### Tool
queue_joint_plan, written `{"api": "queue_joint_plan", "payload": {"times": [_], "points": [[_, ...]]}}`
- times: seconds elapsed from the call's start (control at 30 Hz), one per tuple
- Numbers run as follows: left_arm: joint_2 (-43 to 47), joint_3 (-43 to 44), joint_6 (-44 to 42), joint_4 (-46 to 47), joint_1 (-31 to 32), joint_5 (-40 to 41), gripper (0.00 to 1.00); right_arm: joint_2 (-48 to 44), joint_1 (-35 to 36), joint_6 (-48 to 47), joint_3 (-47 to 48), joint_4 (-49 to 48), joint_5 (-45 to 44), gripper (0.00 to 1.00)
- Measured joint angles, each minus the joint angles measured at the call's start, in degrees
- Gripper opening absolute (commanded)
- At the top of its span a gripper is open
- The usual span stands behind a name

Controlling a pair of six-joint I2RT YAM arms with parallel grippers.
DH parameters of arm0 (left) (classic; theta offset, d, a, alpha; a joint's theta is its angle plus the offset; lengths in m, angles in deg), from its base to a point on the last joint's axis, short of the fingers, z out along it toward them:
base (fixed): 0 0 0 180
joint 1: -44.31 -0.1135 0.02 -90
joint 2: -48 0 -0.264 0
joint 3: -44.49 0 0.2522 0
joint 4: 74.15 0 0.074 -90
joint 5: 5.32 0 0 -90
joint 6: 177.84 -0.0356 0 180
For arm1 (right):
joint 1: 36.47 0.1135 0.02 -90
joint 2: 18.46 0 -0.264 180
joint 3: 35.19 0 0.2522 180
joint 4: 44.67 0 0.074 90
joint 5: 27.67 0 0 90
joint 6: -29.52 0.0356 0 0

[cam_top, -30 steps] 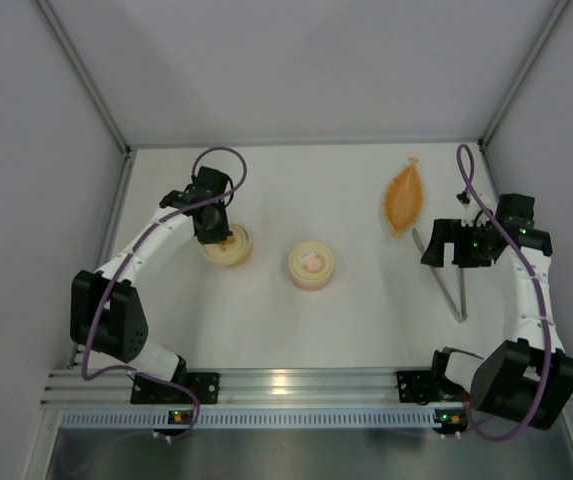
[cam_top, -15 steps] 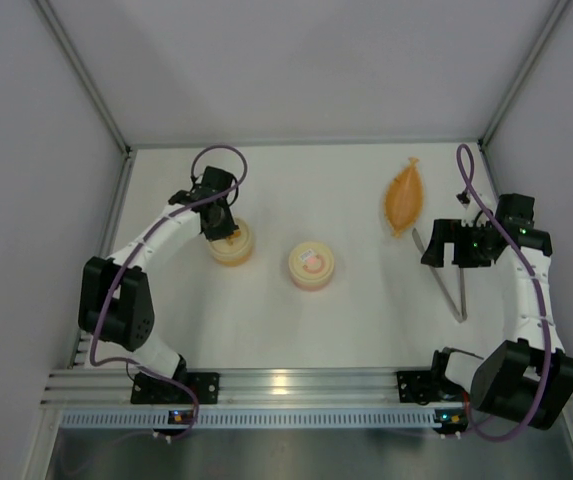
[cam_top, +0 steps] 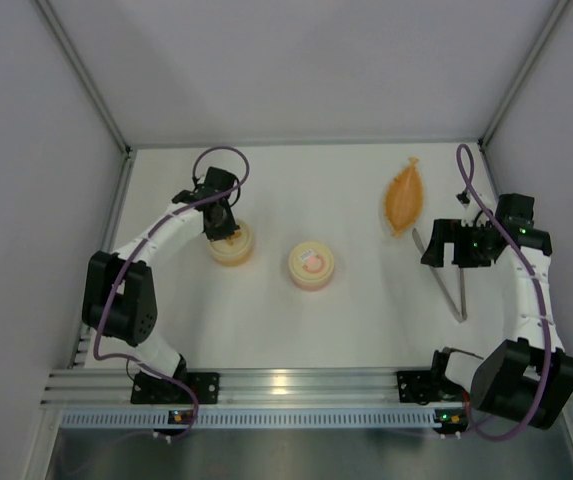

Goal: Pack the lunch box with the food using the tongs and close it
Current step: Close the box lid on the packing box.

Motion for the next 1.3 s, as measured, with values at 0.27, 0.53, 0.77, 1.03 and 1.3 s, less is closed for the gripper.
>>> {"api": "queue_joint_plan", "payload": {"times": [0.27,0.53,0.77,1.03,1.3], "points": [[-0.13,0.31,-0.02,0.74,-0.70,0.98,0.00,0.04,0.00,0.00,-0.04,-0.02,0.00,0.99],[-1.38,1.16,-0.04,1.22,-1.09,0.96,0.00,0.24,0.00,0.00,-0.04,-0.07,0.00,0.99],[-1.51,1.16,-0.04,1.42,-1.11,0.55,0.00,0.31,0.00,0.00,-0.04,-0.09,0.00,0.99],[-1.51,1.16,-0.02,1.42,-1.38,0.04,0.00,0.31,0.00,0.00,-0.04,-0.09,0.00,0.99],[-1.44,1.03,0.00,1.51,-1.75,-0.70,0.00,0.50,0.00,0.02,-0.04,-0.11,0.00,0.99]]}}
